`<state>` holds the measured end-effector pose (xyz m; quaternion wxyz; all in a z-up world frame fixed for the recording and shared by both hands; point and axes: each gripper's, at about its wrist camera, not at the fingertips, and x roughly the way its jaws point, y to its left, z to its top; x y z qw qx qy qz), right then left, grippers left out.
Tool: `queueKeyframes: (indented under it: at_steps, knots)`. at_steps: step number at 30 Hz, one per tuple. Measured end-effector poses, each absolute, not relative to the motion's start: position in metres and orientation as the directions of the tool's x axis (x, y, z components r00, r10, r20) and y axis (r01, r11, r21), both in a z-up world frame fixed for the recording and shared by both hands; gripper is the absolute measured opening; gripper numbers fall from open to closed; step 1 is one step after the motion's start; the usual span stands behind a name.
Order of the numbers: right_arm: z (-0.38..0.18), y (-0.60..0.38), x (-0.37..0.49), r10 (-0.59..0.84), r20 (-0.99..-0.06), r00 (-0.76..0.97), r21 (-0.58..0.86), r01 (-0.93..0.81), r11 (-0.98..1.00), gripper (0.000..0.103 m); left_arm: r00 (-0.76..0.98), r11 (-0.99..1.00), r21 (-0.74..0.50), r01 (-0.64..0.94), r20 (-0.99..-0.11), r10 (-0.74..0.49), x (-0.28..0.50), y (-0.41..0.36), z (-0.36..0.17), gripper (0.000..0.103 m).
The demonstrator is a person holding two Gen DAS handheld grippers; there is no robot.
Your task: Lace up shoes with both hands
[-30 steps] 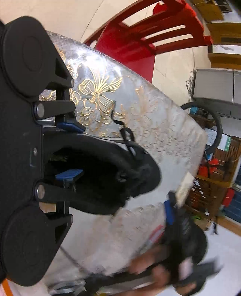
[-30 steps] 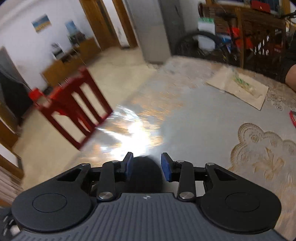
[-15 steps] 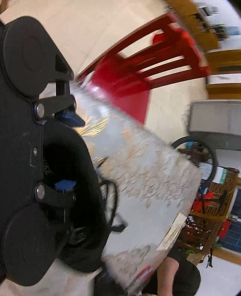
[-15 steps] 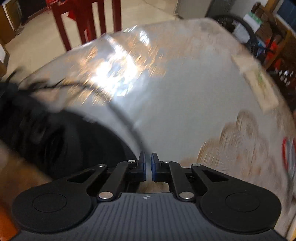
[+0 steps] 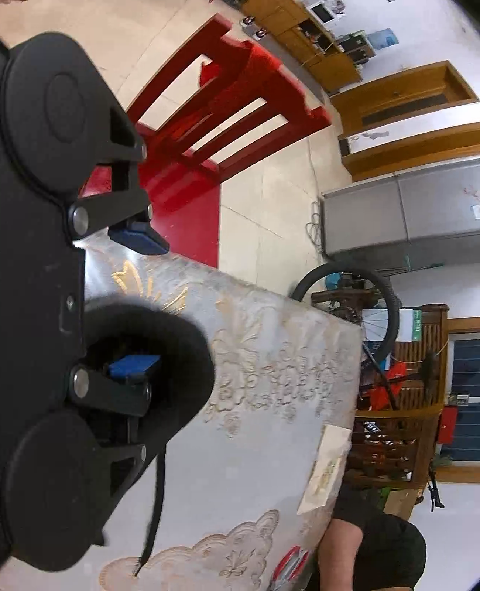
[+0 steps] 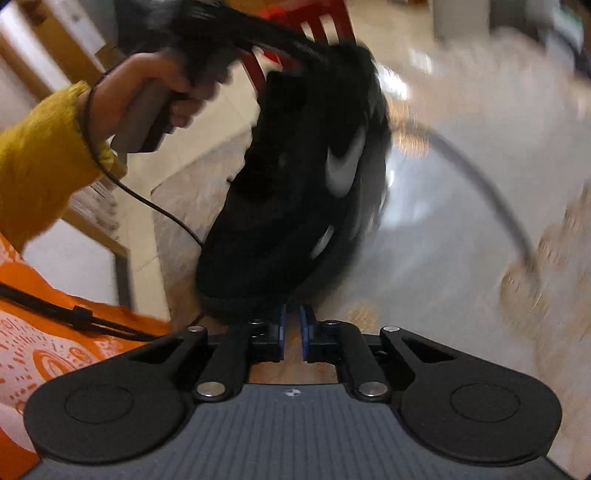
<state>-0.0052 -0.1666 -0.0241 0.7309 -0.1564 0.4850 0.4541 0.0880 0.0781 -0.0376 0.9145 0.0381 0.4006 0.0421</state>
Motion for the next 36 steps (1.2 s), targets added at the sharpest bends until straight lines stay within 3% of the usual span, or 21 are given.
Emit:
queueKeyframes:
  at_steps: [4, 8, 10, 13, 17, 20, 24, 27, 29, 31, 33, 36]
  knots:
    - [-0.035, -0.186, 0.041, 0.379, -0.848, 0.371, -0.038, -0.756, 0.654, 0.028, 0.691, 0.994, 0.089, -0.066, -0.714, 0.11, 0.067, 0.081, -0.028, 0.059]
    - [-0.064, -0.19, 0.091, 0.246, -0.843, 0.478, -0.168, -0.67, 0.723, 0.028, 0.697, 0.993, 0.063, -0.103, -0.708, 0.117, 0.044, 0.083, -0.017, 0.06]
    - [-0.074, -0.19, 0.106, 0.262, -0.866, 0.426, -0.104, -0.666, 0.739, 0.027, 0.706, 0.991, 0.051, -0.121, -0.698, 0.123, 0.03, 0.084, -0.009, 0.064]
    - [-0.075, -0.196, 0.119, 0.296, -0.885, 0.358, -0.007, -0.648, 0.762, 0.001, 0.719, 0.988, 0.04, -0.152, -0.681, 0.138, 0.008, 0.083, 0.002, 0.064]
    - [-0.062, -0.215, 0.111, 0.449, -0.886, 0.119, 0.323, -0.538, 0.779, 0.001, 0.717, 0.982, 0.043, -0.186, -0.677, 0.165, -0.024, 0.082, 0.009, 0.066]
    - [-0.04, -0.226, 0.076, 0.684, -0.72, -0.116, 0.665, -0.398, 0.632, 0.001, 0.691, 0.973, 0.057, -0.223, -0.694, 0.2, -0.044, 0.081, 0.004, 0.069]
    - [-0.023, -0.2, 0.036, 0.859, -0.474, -0.193, 0.873, -0.228, 0.431, 0.001, 0.648, 0.951, 0.037, -0.306, -0.724, 0.236, -0.067, 0.088, -0.009, 0.069]
    - [-0.033, -0.166, 0.037, 0.908, -0.408, -0.091, 0.911, -0.096, 0.4, 0.007, 0.614, 0.931, -0.009, -0.364, -0.754, 0.233, -0.078, 0.095, -0.022, 0.069]
    - [-0.045, -0.145, 0.042, 0.879, -0.473, -0.058, 0.881, -0.039, 0.471, 0.023, 0.608, 0.927, -0.034, -0.372, -0.764, 0.216, -0.08, 0.094, -0.028, 0.069]
    - [-0.054, -0.133, 0.043, 0.829, -0.556, -0.065, 0.831, -0.014, 0.556, 0.028, 0.607, 0.926, -0.057, -0.374, -0.77, 0.198, -0.08, 0.092, -0.034, 0.069]
    - [-0.047, -0.134, 0.04, 0.823, -0.565, -0.064, 0.825, -0.054, 0.562, 0.03, 0.605, 0.923, -0.08, -0.375, -0.775, 0.179, -0.08, 0.089, -0.04, 0.069]
    - [-0.017, -0.133, 0.039, 0.775, -0.63, -0.056, 0.755, -0.279, 0.594, 0.035, 0.603, 0.919, -0.111, -0.378, -0.783, 0.153, -0.081, 0.087, -0.049, 0.069]
